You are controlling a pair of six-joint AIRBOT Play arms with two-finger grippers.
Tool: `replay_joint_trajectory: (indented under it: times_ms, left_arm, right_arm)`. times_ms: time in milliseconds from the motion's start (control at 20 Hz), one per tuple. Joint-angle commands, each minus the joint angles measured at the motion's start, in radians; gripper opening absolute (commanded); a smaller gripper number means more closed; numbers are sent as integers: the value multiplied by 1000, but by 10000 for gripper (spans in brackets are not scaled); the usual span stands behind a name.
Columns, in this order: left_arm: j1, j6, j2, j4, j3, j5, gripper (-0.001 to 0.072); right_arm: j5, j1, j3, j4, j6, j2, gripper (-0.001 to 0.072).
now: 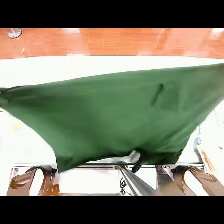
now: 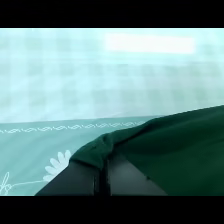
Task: Fold the shirts.
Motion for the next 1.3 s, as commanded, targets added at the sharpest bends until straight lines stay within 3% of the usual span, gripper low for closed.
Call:
replay_joint_trajectory:
  times_ms: [0, 150, 600, 800, 1050, 1250]
  left_arm:
    - [-3, 64, -172, -41, -94, 188, 26]
    - [-58, 224, -385, -167, -93, 340, 26]
    - [-149, 232, -828, -168, -93, 658, 26]
    - [-162, 231, -941, -167, -94, 629, 26]
    - [-158, 202, -969, -138, -85, 479, 25]
    - [-151, 69, -979, -109, -80, 354, 25]
  right_arm:
    - [-177, 0, -21, 153, -2, -212, 24]
    - [-260, 17, -21, 205, 5, -369, 25]
    - [-648, 135, -21, 151, 3, -684, 25]
    - [-572, 138, -21, 116, 4, -798, 25]
    - [-376, 137, -20, 38, 3, -813, 25]
    - [-151, 137, -21, -21, 12, -811, 25]
